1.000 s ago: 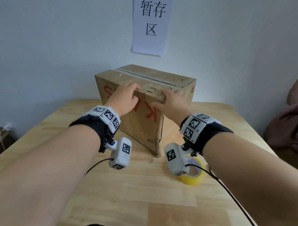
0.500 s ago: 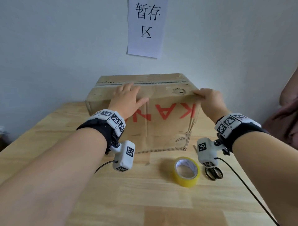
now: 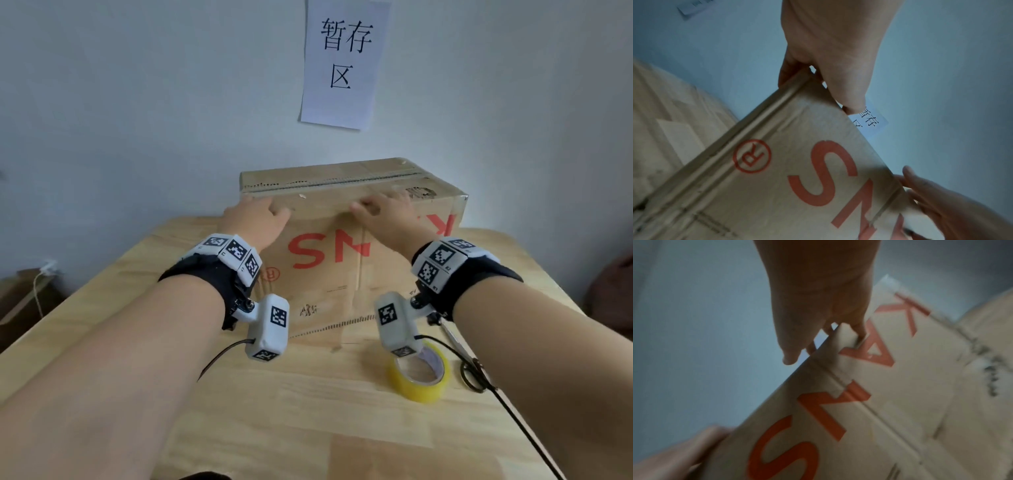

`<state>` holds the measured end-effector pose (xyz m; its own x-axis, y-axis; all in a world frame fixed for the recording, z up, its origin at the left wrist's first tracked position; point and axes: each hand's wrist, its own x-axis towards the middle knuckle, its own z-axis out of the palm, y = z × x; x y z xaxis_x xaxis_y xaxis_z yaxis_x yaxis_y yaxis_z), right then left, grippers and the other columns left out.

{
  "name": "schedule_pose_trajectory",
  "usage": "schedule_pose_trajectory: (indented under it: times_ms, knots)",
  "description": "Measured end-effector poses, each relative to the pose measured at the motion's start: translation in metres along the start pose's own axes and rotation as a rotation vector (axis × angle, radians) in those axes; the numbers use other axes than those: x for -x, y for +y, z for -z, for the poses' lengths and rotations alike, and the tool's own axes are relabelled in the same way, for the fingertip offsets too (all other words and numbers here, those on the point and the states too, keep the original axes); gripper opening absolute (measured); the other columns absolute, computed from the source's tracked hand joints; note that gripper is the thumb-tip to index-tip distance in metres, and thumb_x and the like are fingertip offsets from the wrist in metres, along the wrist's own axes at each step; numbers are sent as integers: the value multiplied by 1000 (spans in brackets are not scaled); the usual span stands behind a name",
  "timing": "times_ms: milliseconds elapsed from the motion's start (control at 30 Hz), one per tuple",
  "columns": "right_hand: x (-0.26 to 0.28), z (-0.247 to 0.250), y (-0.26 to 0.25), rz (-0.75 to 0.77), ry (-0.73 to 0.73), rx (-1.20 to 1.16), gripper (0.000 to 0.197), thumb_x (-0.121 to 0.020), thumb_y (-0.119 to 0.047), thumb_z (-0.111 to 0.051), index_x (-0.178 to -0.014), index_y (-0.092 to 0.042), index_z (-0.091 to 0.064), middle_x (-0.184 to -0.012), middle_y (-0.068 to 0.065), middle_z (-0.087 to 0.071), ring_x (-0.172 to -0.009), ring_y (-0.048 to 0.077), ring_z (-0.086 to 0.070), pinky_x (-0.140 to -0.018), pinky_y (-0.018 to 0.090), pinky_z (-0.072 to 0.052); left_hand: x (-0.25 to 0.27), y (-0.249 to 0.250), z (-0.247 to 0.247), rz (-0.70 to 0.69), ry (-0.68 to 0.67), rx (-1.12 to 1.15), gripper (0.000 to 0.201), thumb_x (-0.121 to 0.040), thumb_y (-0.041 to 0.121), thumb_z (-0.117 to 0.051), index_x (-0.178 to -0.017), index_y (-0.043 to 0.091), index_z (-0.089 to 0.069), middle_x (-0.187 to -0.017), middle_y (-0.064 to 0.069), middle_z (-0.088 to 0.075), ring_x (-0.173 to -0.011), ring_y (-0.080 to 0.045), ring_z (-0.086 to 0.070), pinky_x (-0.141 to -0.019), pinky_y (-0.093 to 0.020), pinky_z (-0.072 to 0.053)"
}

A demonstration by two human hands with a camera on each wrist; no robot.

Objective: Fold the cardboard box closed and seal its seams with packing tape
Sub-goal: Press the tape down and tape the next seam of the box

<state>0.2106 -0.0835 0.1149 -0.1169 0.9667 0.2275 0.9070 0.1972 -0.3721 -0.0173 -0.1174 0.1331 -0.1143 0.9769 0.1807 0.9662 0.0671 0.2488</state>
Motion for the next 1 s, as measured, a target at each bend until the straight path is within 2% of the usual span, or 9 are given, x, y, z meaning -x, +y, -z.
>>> schedule_pose_trajectory:
  times_ms: [67, 167, 233, 367, 467, 533, 667, 833, 1000]
  knots:
    - [-5, 0, 18, -114, -2, 79, 51, -95, -56, -31, -135, -29, -45, -154, 19, -22, -143, 42, -1, -114, 57, -3, 8, 5, -1, -41, 36, -12, 43, -88, 42, -25, -94, 16, -58, -133, -17, -44, -105, -34, -54, -72, -31, -38]
    - [2, 3, 18, -207, 25, 0, 36, -96, -25, -30, -129, -21, -46, -145, 26, -28, -110, 44, -47, -82, 40, -47, 23, 24, -3, -200, 92, 90, 39, -95, 24, -27, -77, 6, -57, -93, -15, -58, -108, -25, -49, -73, -31, -37]
    - [11, 3, 8, -146, 32, -192, 43, -95, -17, -31, -136, -19, -45, -143, 21, -30, -88, 32, -53, -67, 29, -48, 28, 38, -7, -308, 132, 142, 40, -95, 16, -27, -65, 5, -50, -72, -13, -54, -93, -22, -48, -71, -34, -38]
    - [31, 4, -8, 71, -117, -394, 50, -91, -42, -50, -139, -29, -43, -143, 6, -27, -119, 33, -47, -83, 39, -51, 32, 56, -13, -409, 183, 277, 33, -97, 16, -33, -109, 7, -62, -108, -9, -65, -97, -23, -59, -87, -38, -48]
    - [32, -3, -13, 117, -196, -19, 79, -75, -68, -55, -142, -35, -29, -154, 8, -17, -142, 41, -9, -112, 58, -17, 29, 57, -14, -394, 95, 507, 30, -98, 13, -34, -119, 12, -56, -117, -4, -64, -78, -19, -65, -81, -39, -54]
    - [33, -4, -23, 178, -56, 117, 79, -73, -73, -53, -134, -25, -38, -143, 10, -35, -139, 33, -21, -115, 56, -6, 27, 53, -14, -390, 57, 566, 30, -97, 7, -34, -119, 12, -55, -118, -4, -63, -78, -17, -66, -81, -38, -55]
    - [30, -4, -37, 278, 51, 135, 48, -84, -46, -60, -114, -13, -44, -114, 6, -53, -114, 27, -45, -97, 37, -32, 28, 47, -13, -437, 23, 475, 30, -94, 7, -42, -120, 13, -56, -118, -3, -62, -105, -16, -58, -96, -35, -46]
    - [36, 7, -21, 294, 14, -13, 35, -82, -36, -66, -98, -14, -43, -91, 7, -57, -81, 22, -49, -63, 30, -37, 29, 37, -15, -474, 80, 219, 36, -95, 16, -46, -130, 15, -51, -135, -3, -50, -127, -20, -43, -106, -32, -33]
    - [51, 35, 18, 383, -94, 38, 38, -88, -33, -64, -115, -12, -49, -111, 7, -62, -97, 26, -60, -85, 39, -50, 26, 41, -21, -395, 140, -7, 49, -96, 33, -47, -142, 20, -37, -151, -6, -30, -138, -27, -25, -113, -41, -21]
